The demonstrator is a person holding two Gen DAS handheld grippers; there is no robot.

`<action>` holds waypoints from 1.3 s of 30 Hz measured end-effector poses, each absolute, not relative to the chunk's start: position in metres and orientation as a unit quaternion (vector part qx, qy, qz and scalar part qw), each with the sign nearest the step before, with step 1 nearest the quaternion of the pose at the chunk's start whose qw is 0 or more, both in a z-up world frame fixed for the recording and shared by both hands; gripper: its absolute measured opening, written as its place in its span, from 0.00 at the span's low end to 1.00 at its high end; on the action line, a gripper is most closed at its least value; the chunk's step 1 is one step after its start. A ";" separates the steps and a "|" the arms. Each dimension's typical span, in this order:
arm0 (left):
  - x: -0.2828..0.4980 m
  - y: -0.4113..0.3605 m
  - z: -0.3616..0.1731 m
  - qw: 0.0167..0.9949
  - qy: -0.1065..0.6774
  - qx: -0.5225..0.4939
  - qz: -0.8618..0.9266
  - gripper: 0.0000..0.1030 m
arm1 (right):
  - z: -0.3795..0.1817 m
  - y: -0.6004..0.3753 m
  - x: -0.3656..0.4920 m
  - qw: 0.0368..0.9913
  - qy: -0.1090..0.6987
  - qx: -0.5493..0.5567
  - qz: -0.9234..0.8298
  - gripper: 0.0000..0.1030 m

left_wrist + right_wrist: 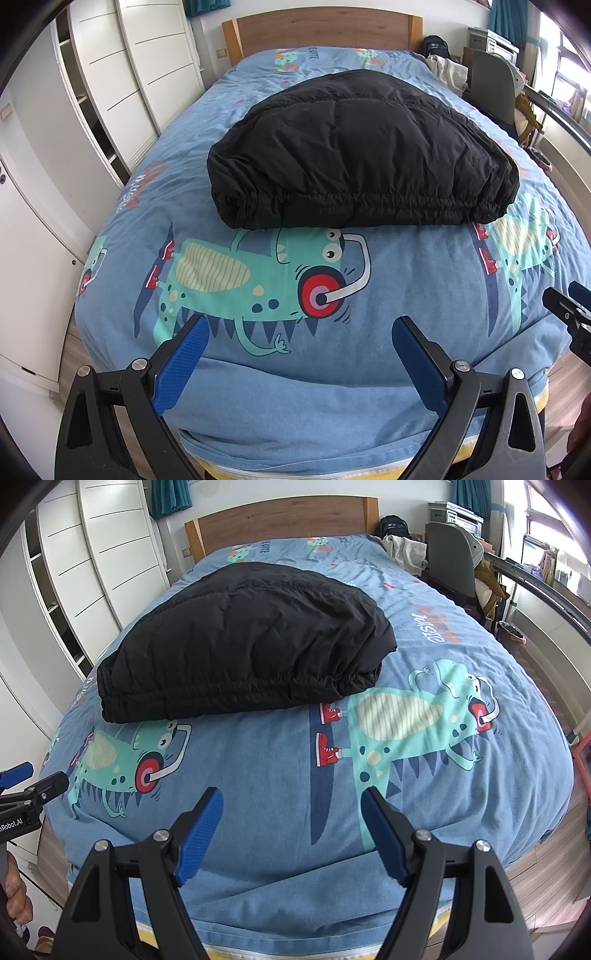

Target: Fold large clothes

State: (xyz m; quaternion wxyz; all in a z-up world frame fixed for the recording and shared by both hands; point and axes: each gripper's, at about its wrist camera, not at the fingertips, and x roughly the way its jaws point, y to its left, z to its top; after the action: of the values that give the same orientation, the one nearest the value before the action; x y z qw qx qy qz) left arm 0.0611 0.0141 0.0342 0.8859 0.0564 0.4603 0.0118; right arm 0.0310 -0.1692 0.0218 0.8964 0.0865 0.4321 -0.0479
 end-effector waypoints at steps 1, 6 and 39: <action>0.061 0.014 0.034 0.886 0.460 0.057 0.011 0.95 | 0.022 -0.169 0.031 0.896 0.432 0.086 -0.048 0.74; 0.060 0.012 0.035 0.887 0.459 0.058 0.010 0.95 | 0.022 -0.170 0.030 0.896 0.432 0.087 -0.048 0.74; 0.058 0.014 0.040 0.888 0.457 0.050 0.009 0.95 | 0.028 -0.165 0.025 0.899 0.426 0.085 -0.051 0.74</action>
State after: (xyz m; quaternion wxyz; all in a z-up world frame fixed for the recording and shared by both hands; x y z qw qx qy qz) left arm 0.0575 0.0141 0.0397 0.8879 0.0501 0.4573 0.0089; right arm 0.0253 -0.1655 0.0285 0.8990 0.0854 0.4265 -0.0513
